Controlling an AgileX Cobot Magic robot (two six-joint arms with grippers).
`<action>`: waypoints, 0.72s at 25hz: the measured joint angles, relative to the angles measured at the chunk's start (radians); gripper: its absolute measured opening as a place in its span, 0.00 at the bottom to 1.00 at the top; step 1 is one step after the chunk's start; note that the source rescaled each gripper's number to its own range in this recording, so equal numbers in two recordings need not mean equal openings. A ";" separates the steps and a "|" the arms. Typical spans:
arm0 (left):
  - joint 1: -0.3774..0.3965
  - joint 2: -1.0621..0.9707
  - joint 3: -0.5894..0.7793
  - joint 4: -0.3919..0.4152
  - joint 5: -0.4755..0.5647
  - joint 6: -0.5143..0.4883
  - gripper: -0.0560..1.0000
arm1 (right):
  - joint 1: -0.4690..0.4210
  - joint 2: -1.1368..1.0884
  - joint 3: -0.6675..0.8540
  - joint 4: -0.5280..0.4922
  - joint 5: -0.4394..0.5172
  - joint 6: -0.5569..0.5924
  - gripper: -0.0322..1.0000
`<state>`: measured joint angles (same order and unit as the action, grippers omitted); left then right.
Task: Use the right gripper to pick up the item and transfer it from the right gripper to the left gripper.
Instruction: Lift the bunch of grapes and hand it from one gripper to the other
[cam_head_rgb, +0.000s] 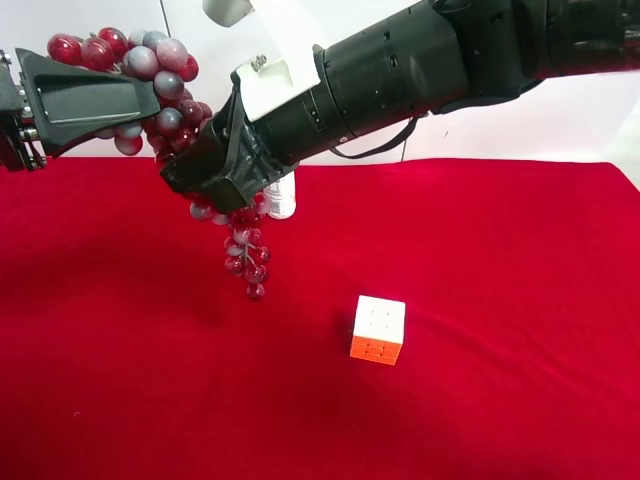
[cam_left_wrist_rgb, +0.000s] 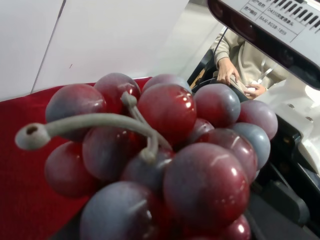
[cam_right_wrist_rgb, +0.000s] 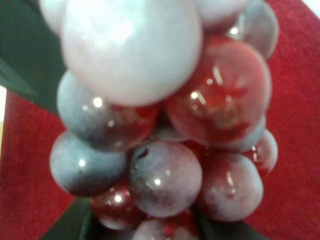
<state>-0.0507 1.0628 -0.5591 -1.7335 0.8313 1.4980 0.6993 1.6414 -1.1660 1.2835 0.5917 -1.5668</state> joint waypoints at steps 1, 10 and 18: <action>0.000 0.000 0.000 0.000 0.000 0.000 0.12 | 0.000 0.000 0.000 0.000 0.000 0.000 0.03; 0.000 0.000 0.000 0.000 0.000 0.000 0.11 | 0.000 0.000 0.000 0.000 0.000 0.000 0.03; 0.000 0.000 0.000 0.000 0.000 0.000 0.10 | 0.000 0.000 0.000 0.000 0.003 0.000 0.03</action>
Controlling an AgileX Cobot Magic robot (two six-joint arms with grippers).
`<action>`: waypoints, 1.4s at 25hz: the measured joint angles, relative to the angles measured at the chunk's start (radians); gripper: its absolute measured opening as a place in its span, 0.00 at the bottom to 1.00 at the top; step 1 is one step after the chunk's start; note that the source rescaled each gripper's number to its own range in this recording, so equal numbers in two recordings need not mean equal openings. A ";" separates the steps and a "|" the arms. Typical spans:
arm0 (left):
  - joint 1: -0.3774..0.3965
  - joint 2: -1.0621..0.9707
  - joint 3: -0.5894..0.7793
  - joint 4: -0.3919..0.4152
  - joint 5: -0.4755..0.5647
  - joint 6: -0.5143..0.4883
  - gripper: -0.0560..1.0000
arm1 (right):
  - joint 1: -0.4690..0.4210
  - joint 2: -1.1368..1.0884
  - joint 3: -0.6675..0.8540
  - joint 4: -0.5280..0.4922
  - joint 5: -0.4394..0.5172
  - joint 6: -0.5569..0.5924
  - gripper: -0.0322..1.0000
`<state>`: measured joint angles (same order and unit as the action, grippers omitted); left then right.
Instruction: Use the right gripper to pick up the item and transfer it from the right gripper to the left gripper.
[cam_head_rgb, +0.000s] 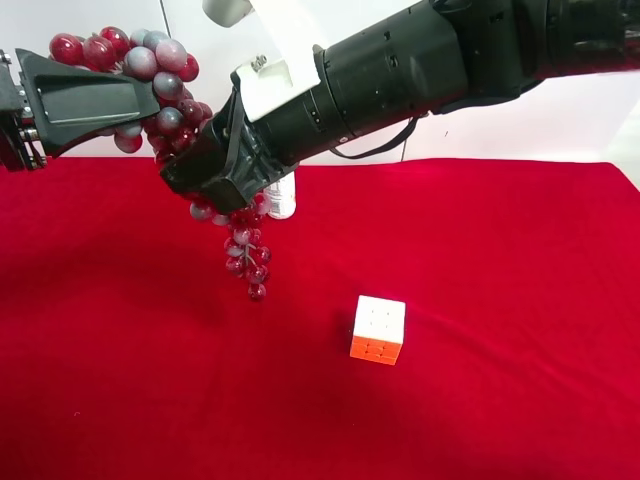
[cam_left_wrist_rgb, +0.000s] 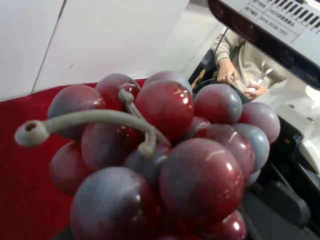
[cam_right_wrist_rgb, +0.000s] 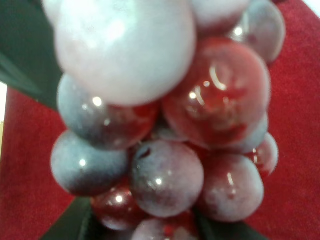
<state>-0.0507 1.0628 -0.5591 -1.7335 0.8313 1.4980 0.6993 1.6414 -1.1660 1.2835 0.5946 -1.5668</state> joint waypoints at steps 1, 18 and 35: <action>0.000 0.000 0.000 0.000 0.000 0.000 0.10 | 0.000 0.000 0.000 0.000 0.000 0.000 0.03; 0.000 0.000 0.000 0.004 -0.009 0.008 0.08 | 0.000 0.000 0.000 0.011 0.022 0.000 0.78; 0.000 0.000 0.000 0.015 -0.027 0.011 0.06 | 0.000 -0.003 -0.002 -0.049 -0.006 0.143 0.92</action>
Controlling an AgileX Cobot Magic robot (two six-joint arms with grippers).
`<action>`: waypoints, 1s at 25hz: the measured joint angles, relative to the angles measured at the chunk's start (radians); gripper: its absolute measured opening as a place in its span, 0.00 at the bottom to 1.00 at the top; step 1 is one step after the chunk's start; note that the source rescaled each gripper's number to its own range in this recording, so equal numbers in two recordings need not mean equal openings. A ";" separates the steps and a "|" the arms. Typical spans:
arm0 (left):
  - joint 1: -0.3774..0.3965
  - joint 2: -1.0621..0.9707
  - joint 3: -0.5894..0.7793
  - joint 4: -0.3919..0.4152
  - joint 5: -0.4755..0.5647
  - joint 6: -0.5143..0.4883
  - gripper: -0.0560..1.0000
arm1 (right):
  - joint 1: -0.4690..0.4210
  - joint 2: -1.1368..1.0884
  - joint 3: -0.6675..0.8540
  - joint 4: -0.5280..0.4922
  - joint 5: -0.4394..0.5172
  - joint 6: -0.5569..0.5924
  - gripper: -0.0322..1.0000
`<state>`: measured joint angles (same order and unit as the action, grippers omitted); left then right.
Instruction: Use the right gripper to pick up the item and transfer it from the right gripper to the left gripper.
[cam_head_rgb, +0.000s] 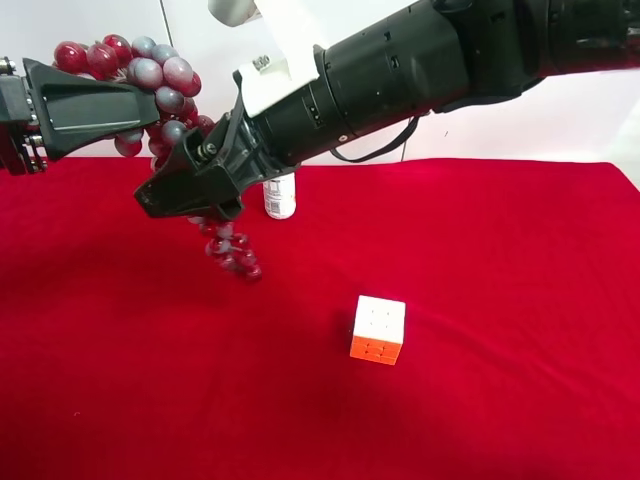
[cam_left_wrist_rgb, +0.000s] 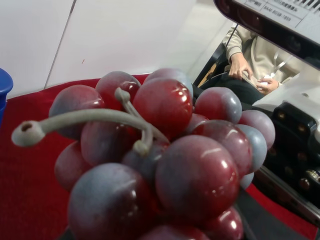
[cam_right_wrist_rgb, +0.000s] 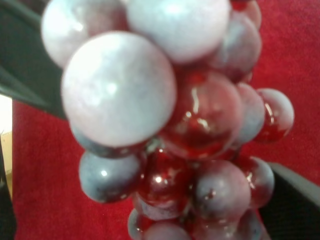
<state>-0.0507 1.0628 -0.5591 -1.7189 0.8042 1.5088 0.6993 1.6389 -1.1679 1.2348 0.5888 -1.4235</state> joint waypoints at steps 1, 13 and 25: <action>0.000 0.000 0.000 0.000 0.000 0.000 0.06 | 0.000 -0.006 0.000 -0.011 -0.001 0.014 0.92; 0.000 0.000 0.000 0.000 -0.008 0.000 0.06 | 0.000 -0.217 -0.002 -0.446 0.016 0.444 0.93; 0.000 0.001 -0.062 0.114 -0.215 -0.055 0.06 | 0.000 -0.476 -0.002 -1.122 0.398 1.147 0.93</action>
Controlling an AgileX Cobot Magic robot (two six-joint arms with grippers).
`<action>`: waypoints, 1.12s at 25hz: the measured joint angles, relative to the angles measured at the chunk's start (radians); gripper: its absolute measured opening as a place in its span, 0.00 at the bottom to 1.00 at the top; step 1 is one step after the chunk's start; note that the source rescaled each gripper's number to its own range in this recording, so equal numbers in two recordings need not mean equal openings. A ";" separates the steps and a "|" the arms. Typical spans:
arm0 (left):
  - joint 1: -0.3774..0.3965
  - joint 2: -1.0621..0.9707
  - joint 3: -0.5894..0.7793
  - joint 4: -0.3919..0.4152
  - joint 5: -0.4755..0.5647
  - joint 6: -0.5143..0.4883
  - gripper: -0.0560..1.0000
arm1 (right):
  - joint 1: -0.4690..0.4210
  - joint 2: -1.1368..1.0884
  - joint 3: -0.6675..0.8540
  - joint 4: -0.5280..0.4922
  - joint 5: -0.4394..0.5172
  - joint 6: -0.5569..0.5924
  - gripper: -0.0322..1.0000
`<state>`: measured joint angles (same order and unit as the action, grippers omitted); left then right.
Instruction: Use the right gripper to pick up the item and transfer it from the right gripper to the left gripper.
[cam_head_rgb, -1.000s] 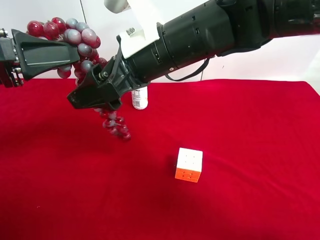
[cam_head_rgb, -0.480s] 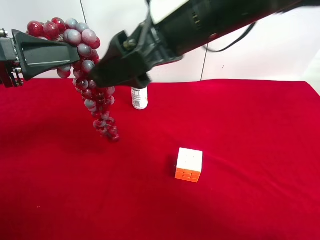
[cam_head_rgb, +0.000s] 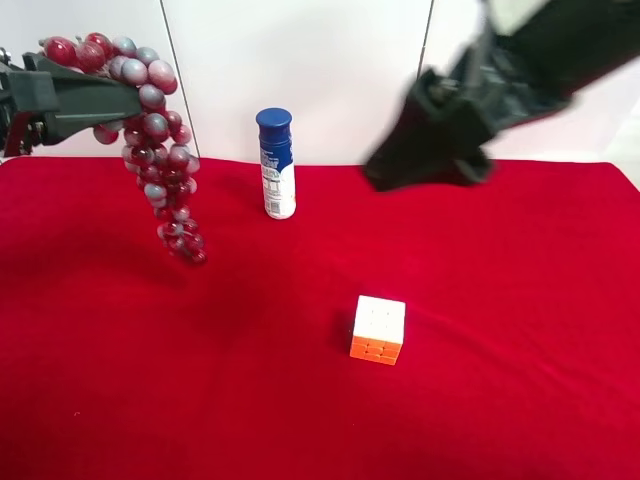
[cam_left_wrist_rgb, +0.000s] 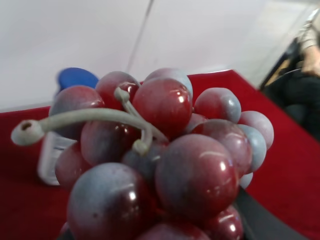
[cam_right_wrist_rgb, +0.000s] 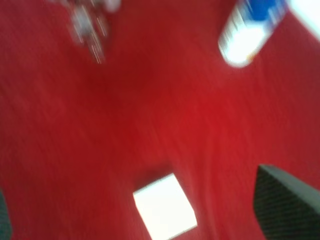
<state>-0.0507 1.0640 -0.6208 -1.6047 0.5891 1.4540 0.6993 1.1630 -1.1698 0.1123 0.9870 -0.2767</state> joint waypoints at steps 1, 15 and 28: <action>0.000 0.001 -0.013 0.033 -0.019 -0.022 0.06 | 0.000 -0.020 0.000 -0.036 0.040 0.040 0.93; 0.000 0.254 -0.158 0.377 -0.040 -0.298 0.06 | 0.000 -0.408 0.000 -0.135 0.227 0.207 0.93; 0.000 0.314 -0.158 0.500 -0.050 -0.362 0.06 | 0.000 -0.857 0.440 -0.276 0.238 0.377 0.93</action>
<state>-0.0507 1.3778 -0.7785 -1.1043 0.5388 1.0915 0.6993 0.3061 -0.7301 -0.1635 1.2245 0.1005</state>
